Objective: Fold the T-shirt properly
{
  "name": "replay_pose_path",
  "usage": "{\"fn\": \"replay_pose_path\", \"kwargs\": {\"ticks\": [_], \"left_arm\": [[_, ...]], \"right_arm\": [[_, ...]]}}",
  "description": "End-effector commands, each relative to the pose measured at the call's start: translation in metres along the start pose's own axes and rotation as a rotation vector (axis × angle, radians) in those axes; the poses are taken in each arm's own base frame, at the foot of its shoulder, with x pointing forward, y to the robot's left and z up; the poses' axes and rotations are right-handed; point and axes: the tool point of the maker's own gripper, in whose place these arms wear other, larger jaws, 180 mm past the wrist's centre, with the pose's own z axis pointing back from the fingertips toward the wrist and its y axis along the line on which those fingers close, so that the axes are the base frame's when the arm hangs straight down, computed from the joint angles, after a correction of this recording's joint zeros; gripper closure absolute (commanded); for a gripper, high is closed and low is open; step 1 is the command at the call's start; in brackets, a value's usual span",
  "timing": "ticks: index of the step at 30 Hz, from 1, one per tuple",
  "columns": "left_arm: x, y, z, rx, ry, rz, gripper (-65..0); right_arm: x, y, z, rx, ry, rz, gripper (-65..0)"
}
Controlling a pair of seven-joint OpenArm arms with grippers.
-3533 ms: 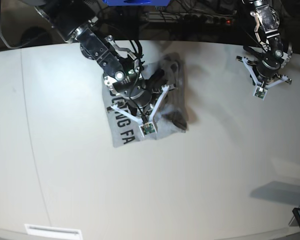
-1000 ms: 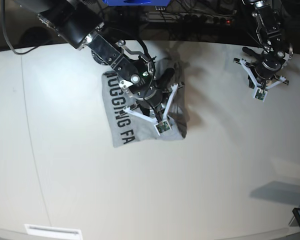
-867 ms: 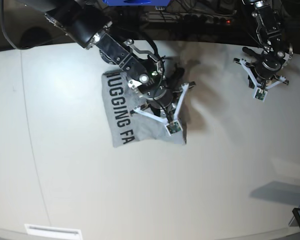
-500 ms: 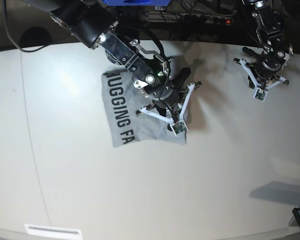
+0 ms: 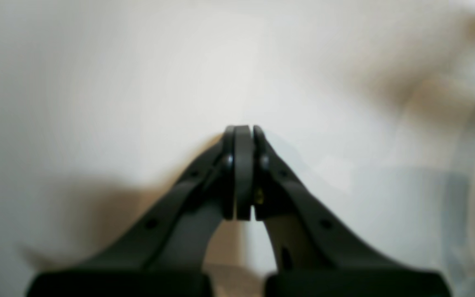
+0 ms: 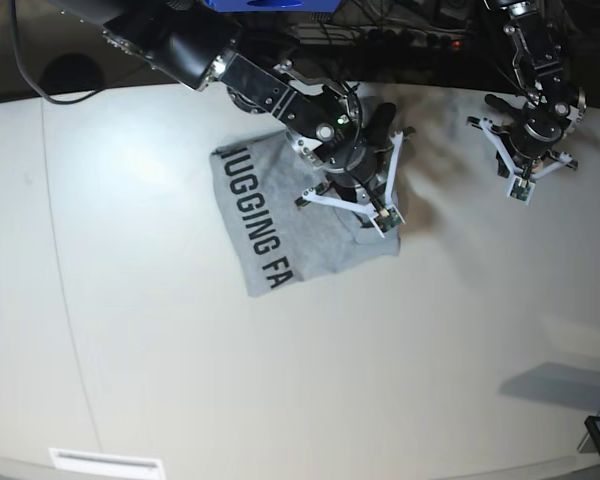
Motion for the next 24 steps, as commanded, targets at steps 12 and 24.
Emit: {"fn": "replay_pose_path", "kwargs": {"ticks": [12, 24], "left_arm": [[0.001, 0.005, 0.002, 0.009, 0.002, -0.016, 0.0], [0.000, 0.005, 0.003, 0.008, 0.004, -0.017, 0.0]], "right_arm": [[0.078, -0.051, 0.051, -0.062, -0.172, -0.088, -0.1], [0.085, -0.050, 0.018, -0.072, -0.178, -0.031, -0.1]]}}
